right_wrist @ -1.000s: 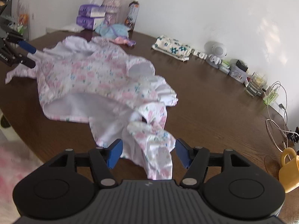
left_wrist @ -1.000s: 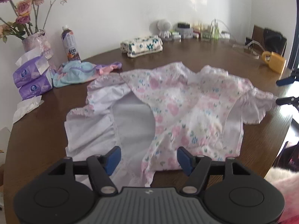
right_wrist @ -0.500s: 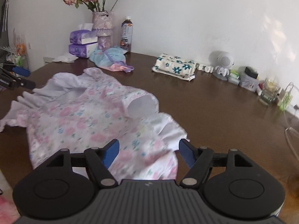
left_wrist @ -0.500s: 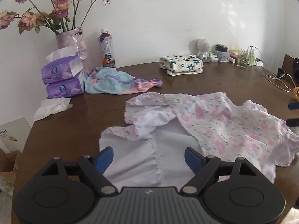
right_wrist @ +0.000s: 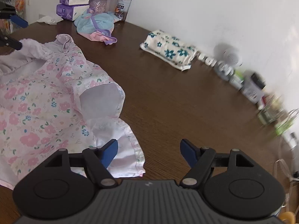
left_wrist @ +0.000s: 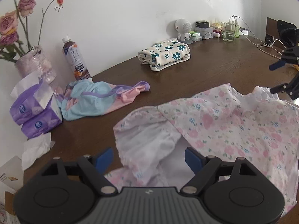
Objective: Fold clothes
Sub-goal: 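Move both open grippers to the edges of the pink floral dress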
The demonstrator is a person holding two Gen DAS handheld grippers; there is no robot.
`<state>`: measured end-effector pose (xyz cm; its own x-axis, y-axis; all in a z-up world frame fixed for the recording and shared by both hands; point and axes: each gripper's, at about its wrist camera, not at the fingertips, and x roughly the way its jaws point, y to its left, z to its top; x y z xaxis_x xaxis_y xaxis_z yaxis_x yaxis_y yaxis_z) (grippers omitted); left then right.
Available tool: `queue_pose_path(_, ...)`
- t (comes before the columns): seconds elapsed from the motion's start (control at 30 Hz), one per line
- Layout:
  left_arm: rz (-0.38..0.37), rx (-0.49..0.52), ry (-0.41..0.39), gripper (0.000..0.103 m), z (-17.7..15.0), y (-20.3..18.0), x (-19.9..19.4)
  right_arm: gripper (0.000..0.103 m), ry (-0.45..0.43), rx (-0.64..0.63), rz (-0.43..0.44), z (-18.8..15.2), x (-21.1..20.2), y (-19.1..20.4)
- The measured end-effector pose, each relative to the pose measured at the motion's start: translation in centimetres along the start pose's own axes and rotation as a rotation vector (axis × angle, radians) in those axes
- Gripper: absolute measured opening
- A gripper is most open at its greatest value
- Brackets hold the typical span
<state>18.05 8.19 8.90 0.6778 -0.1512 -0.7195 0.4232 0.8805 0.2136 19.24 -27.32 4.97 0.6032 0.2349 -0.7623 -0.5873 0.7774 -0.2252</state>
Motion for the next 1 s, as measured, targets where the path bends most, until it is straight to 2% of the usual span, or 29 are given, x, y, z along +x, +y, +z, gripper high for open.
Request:
queue_pose_path(0.13, -0.016, -0.009, 0.039, 0.083, 2.1, 1.4, 2.7, 0.075, 0.012, 0.012, 0.102, 0.0, 0.9, -0.4)
queue_pose_path(0.23, -0.019, -0.005, 0.063, 0.083, 3.0, 2.5, 5.2, 0.074, 0.039, -0.038, 0.098, 0.1, 1.6, 0.3)
queue_pose_path(0.37, 0.001, 0.074, 0.082, 0.08, 3.7, 3.0, 8.1, 0.074, 0.064, -0.07, 0.12, 0.2, 2.3, 0.6)
queue_pose_path(0.47, -0.018, 0.153, 0.086, 0.077, 4.0, 3.1, 9.7, 0.074, 0.075, -0.092, 0.131, 0.3, 2.5, 0.6)
queue_pose_path(0.53, -0.028, 0.199, 0.085, 0.077, 4.1, 3.1, 10.4, 0.073, 0.086, -0.087, 0.142, 0.4, 2.7, 0.5)
queue_pose_path(0.73, -0.09, 0.233, 0.09, 0.077, 4.0, 3.7, 11.6, 0.07, 0.107, -0.044, 0.176, 0.2, 3.1, -0.1)
queue_pose_path(0.93, -0.152, 0.267, 0.095, 0.074, 4.0, 4.4, 12.9, 0.061, 0.124, -0.001, 0.205, 0.0, 3.3, -0.5)
queue_pose_path(1.0, -0.173, 0.25, 0.096, 0.074, 3.9, 4.7, 13.1, 0.061, 0.13, 0.016, 0.203, 0.0, 3.4, -0.5)
